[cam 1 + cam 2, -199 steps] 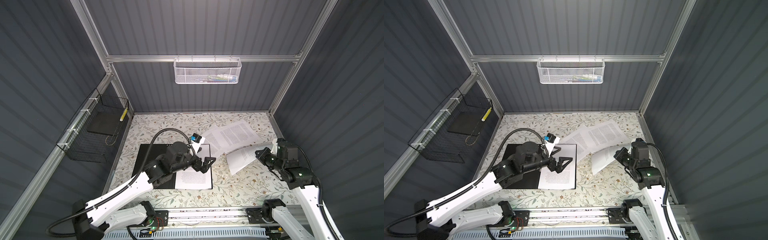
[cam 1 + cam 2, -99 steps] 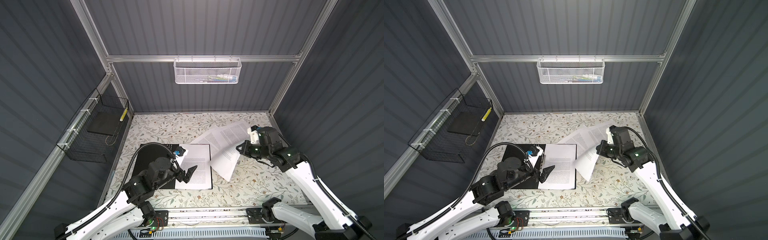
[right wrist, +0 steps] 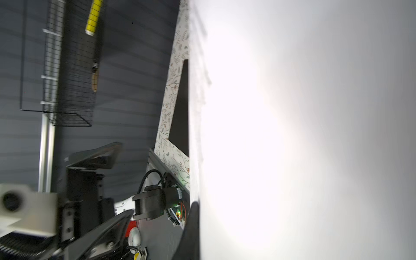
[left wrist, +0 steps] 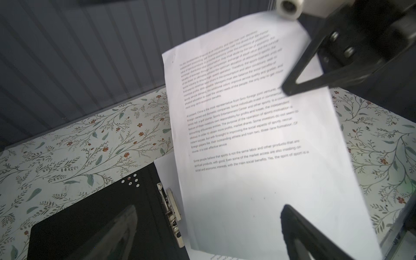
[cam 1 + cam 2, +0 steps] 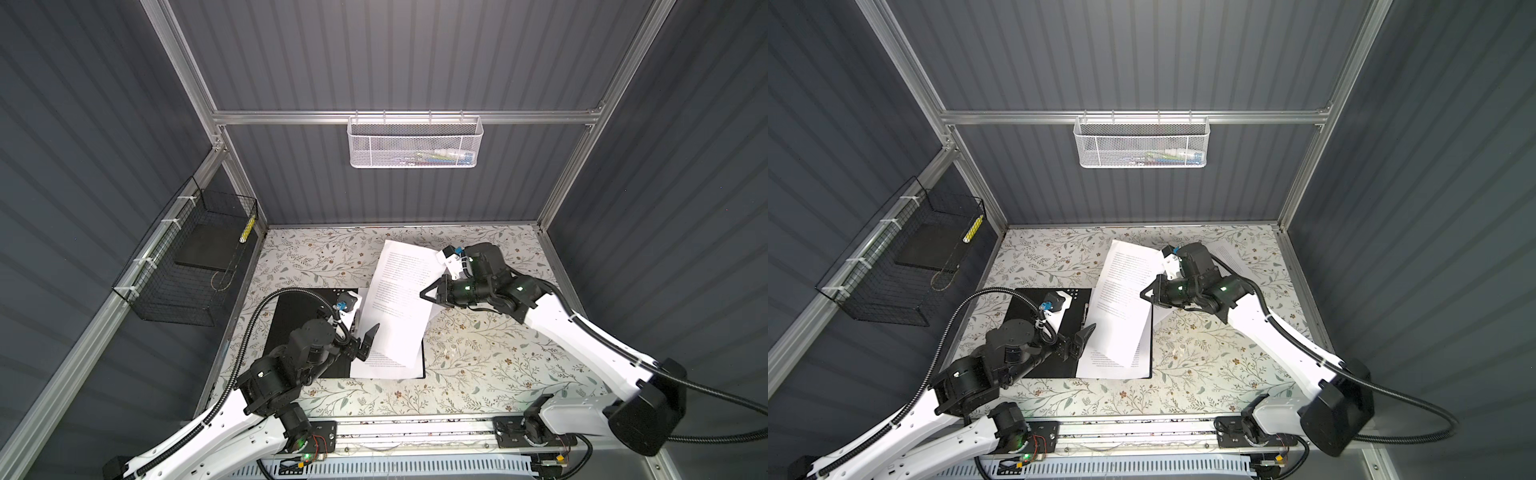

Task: Put the files into the folder
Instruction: 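Carry the sheet over the black folder and lay it down with the right gripper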

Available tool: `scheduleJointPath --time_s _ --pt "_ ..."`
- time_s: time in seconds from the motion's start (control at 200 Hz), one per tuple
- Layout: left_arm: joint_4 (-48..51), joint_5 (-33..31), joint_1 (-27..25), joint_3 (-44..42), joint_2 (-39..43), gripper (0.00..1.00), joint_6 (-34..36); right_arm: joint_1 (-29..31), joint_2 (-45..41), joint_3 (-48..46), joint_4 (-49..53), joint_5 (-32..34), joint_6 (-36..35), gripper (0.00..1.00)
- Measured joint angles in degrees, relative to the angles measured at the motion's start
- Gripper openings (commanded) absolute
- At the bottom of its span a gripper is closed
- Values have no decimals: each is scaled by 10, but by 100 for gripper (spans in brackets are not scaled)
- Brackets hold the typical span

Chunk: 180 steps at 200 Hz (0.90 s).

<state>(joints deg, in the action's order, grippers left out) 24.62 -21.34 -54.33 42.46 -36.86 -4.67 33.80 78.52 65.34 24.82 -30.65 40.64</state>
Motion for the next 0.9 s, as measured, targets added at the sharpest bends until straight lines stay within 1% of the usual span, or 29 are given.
scheduleJointPath --time_s 0.08,0.175,0.245,0.3,0.51,0.735,0.901 --pt "1 -2 0 0 -5 100 0 -7 79 -9 3 -13 -29 0" --pt "2 -1 0 0 -10 100 0 -6 179 -9 16 -8 -67 0" --pt "2 -1 0 0 -15 100 0 -4 233 -10 29 2 -90 0" --pt "2 -1 2 0 -16 100 0 -3 257 -10 37 8 -103 0" --pt "2 11 14 0 -22 100 1 -2 267 -4 35 13 -128 0" --pt "2 65 49 0 -59 100 1 -2 290 31 27 -6 -139 0" --pt "2 95 65 0 -63 100 0 -5 313 43 18 -24 -139 0"
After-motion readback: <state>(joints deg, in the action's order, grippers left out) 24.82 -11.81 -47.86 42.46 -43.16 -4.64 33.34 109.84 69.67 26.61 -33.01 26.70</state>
